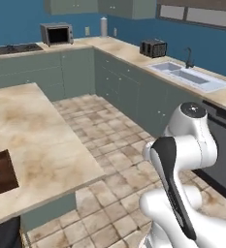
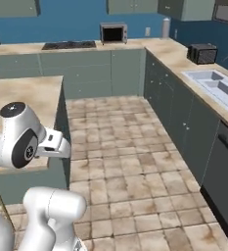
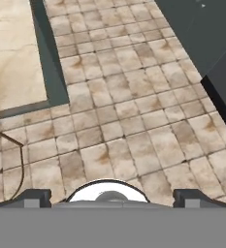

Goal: Gather the carrot and onion from the fridge and place them on a tray on the dining counter. Then gather the chicken drumstick and fish from the fridge and place them on the other tray.

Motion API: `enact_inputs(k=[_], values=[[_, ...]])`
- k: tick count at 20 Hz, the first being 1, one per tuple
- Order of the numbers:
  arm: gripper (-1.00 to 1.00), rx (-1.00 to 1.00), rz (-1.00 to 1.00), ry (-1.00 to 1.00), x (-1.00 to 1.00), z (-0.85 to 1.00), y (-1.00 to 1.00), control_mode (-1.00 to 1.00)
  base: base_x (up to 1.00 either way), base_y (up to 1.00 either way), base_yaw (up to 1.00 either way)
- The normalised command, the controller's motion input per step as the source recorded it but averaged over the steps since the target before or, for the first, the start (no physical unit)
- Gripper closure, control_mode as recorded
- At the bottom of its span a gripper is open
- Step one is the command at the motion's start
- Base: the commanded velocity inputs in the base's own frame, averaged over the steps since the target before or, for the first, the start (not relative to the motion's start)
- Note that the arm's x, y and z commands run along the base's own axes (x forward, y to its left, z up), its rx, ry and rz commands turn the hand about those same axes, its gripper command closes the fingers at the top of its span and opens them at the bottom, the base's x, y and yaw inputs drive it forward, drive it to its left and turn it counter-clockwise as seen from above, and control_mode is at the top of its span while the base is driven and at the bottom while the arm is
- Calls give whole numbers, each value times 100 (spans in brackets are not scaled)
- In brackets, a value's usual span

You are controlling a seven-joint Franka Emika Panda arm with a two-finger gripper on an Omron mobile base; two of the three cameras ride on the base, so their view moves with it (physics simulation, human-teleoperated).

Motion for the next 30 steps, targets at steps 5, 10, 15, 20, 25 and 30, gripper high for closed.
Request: enact_inputs(k=[5,10,15,20,25,30], values=[[-100,0,0,0,0,0,0,100,82,-93,10],[-100,0,0,0,0,0,0,100,98,-69,21],[-100,0,0,0,0,0,0,100,100,-57,29],[-100,0,0,0,0,0,0,100,100,-40,33],[-100,0,0,0,0,0,0,100,100,-18,33],[-100,0,0,0,0,0,0,100,100,-17,34]])
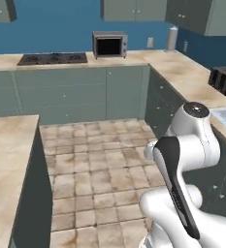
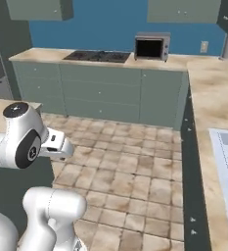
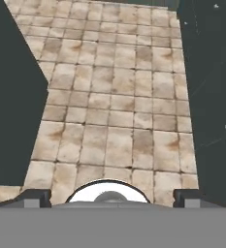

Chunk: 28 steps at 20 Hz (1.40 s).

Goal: Gather the carrot and onion from the fridge and place them on a tray on the dining counter. Then gather the chicken drumstick and fish from the fridge and place them on the other tray.

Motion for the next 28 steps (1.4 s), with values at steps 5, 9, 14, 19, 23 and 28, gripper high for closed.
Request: enact_inputs(k=[5,9,14,19,23,28], values=[[-100,0,0,0,0,0,0,100,100,-22,38],[-100,0,0,0,0,0,0,100,100,-30,39],[-100,0,0,0,0,0,0,100,100,-32,40],[-100,0,0,0,0,0,0,100,100,-34,40],[-100,0,0,0,0,0,0,100,100,-32,41],[-100,0,0,0,0,0,0,100,100,-31,41]])
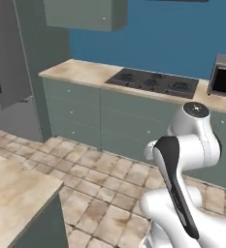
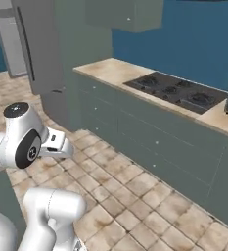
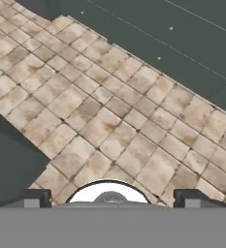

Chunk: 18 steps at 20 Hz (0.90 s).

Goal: Gather the carrot and onion from the fridge and place them on a tray on the dining counter. Then gather the chicken drumstick and fish from the fridge and place them on the other tray.

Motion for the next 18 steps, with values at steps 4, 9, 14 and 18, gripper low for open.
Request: enact_inputs(k=[4,9,14,18], values=[[-100,0,0,0,0,0,0,100,100,-28,42],[-100,0,0,0,0,0,0,100,100,-20,43],[-100,0,0,0,0,0,0,100,93,-9,46],[-100,0,0,0,0,0,0,100,90,-14,48]])
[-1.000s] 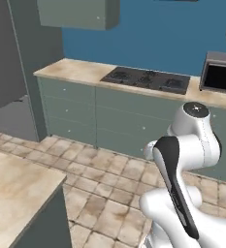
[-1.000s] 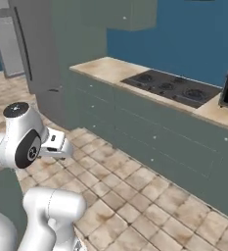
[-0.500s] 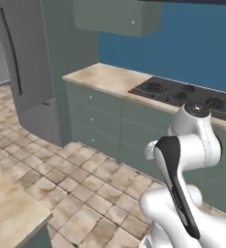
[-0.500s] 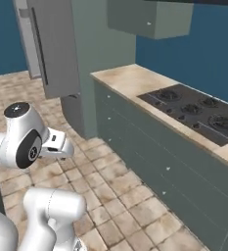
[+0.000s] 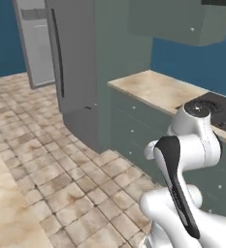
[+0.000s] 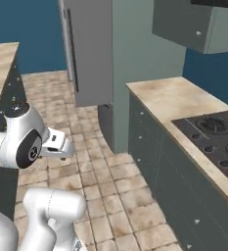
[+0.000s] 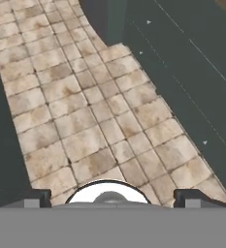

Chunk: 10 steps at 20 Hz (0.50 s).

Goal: Gather the carrot and onion from the fridge and place them on a tray on the dining counter. Then gather the chicken drumstick and fish from the fridge and place them on the other tray.

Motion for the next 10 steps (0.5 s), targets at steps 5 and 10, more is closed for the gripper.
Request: enact_inputs(k=[5,10], values=[[-100,0,0,0,0,0,0,100,70,-37,43],[-100,0,0,0,0,0,0,100,76,-26,41]])
